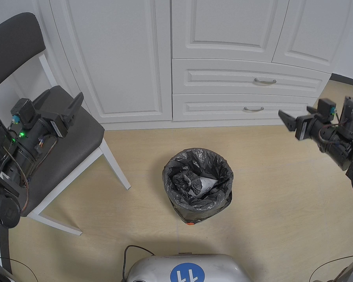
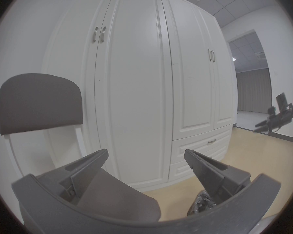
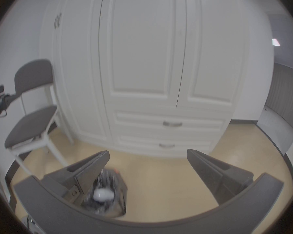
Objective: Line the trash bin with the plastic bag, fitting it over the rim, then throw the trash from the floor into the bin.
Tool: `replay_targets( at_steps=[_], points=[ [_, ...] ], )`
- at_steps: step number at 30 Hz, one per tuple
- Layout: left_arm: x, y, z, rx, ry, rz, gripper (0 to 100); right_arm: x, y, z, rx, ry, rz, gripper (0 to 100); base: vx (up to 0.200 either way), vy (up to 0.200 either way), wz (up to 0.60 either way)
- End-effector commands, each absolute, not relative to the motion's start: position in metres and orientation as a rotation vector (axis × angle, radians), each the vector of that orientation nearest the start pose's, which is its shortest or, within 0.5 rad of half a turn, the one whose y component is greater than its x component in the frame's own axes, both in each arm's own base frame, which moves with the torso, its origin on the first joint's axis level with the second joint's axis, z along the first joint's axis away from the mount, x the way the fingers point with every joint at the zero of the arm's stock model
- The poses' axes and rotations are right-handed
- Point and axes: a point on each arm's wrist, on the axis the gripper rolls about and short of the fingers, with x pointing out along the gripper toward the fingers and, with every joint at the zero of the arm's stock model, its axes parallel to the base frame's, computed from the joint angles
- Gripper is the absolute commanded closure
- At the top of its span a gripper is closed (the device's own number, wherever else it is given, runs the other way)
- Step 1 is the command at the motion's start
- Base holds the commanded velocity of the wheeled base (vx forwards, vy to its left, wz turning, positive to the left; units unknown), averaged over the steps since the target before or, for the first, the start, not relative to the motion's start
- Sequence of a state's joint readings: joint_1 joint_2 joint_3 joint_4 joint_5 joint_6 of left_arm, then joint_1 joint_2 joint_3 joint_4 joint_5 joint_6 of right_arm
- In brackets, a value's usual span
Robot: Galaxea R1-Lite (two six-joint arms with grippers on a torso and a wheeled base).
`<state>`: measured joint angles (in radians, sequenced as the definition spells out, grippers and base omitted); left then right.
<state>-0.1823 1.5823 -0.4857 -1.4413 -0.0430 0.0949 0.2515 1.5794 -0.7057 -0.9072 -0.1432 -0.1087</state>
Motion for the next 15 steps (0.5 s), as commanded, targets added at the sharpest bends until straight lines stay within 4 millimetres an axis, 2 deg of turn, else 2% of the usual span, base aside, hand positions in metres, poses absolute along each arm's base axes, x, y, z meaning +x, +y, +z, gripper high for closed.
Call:
replay_targets(
  at_steps=[1,6,8,9,11,12,14,15],
  points=[
    [0.227,-0.027,0.256,0.085,-0.438,-0.129,0,0.268,0.060,0.260,-0.013,-0.324,0.032,0,0.000,0.000,0.00],
    [0.210,-0.023,0.273,0.086,-0.447,-0.119,0,0.260,0.054,0.284,0.015,-0.437,-0.009,0,0.000,0.000,0.00],
    [0.207,-0.023,0.275,0.086,-0.450,-0.119,0,0.257,0.053,0.288,0.018,-0.449,-0.013,0,0.000,0.000,0.00],
    [0.200,-0.020,0.283,0.088,-0.460,-0.108,0,0.246,0.050,0.298,0.027,-0.481,-0.018,0,0.000,0.000,0.00],
    [0.198,-0.017,0.286,0.091,-0.464,-0.095,0,0.241,0.049,0.301,0.027,-0.484,-0.020,0,0.000,0.000,0.00],
    [0.189,-0.010,0.292,0.096,-0.473,-0.060,0,0.225,0.045,0.310,0.027,-0.486,-0.021,0,0.000,0.000,0.00],
    [0.182,-0.006,0.294,0.094,-0.477,-0.044,0,0.211,0.042,0.317,0.028,-0.484,-0.020,0,0.000,0.000,0.00],
    [0.170,-0.002,0.294,0.090,-0.482,-0.023,0,0.196,0.039,0.322,0.030,-0.484,-0.021,0,0.000,0.000,0.00]
  ],
)
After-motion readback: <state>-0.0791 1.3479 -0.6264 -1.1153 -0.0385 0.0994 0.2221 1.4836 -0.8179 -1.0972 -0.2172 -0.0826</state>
